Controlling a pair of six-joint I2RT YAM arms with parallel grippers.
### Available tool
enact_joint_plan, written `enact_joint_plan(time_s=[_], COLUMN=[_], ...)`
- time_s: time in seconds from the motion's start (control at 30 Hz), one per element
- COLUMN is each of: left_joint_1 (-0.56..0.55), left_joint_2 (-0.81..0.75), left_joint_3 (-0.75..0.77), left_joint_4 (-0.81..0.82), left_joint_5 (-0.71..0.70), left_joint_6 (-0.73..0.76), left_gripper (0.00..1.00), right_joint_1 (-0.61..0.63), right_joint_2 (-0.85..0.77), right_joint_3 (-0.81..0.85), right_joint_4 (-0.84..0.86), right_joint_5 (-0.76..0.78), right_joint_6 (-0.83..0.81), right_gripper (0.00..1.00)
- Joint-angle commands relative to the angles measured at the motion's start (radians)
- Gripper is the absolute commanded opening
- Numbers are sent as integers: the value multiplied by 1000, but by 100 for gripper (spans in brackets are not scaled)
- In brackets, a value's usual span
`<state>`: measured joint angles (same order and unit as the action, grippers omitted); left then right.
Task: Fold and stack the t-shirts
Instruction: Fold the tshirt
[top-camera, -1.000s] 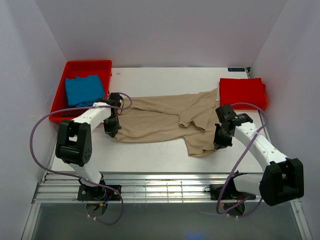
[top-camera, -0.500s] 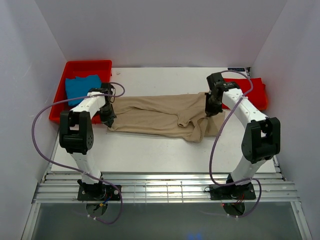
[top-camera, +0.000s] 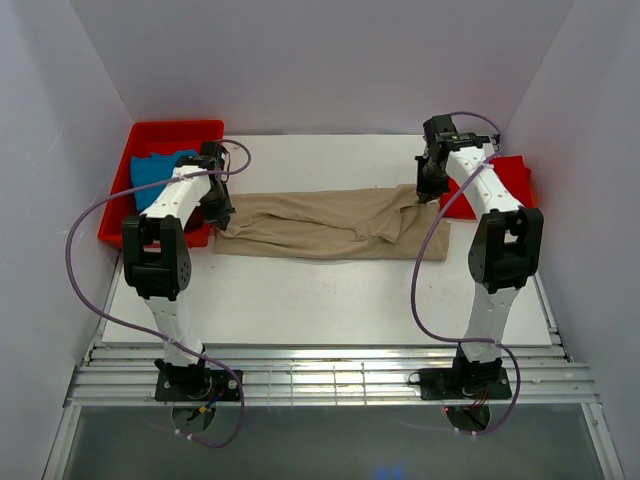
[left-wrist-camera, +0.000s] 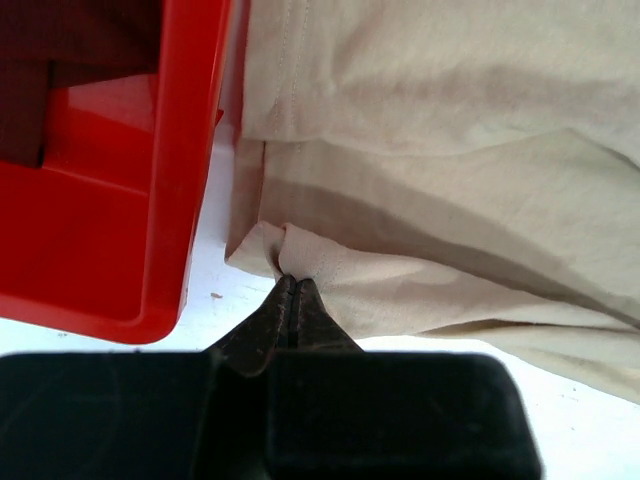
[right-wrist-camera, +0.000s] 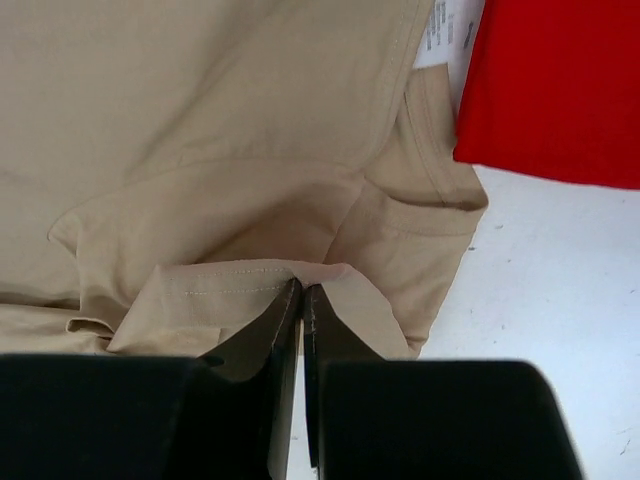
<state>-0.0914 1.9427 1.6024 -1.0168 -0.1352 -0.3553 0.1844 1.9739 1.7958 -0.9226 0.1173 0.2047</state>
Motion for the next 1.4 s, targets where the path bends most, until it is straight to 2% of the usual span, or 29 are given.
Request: enact_joint_plan(time_s=[0.0,0.27,0.6,0.93,1.37], left_joint_1=[15,35,73,85,90], left_joint_2=[15,56,67,124,121], left_joint_3=[50,105,156,194,212], left_joint_4=[-25,-35,-39,-29,-9], left_joint_5=[22,31,57,92,109], left_joint_6=[15,15,3,-4,-31], left_gripper=[0,0,0,0,0], right_joint_1=[-16,-34,-59,-77,-91], right_joint_2=[46,147,192,276,301], right_joint_3=[121,264,298,402,441], right_joint_4=[-47,-93,-99,-122,-108], right_joint_5=[-27,-39,-50,-70,-73], right_joint_6=[-37,-47,-51,-42,-25], right_gripper=[8,8,8,8,9])
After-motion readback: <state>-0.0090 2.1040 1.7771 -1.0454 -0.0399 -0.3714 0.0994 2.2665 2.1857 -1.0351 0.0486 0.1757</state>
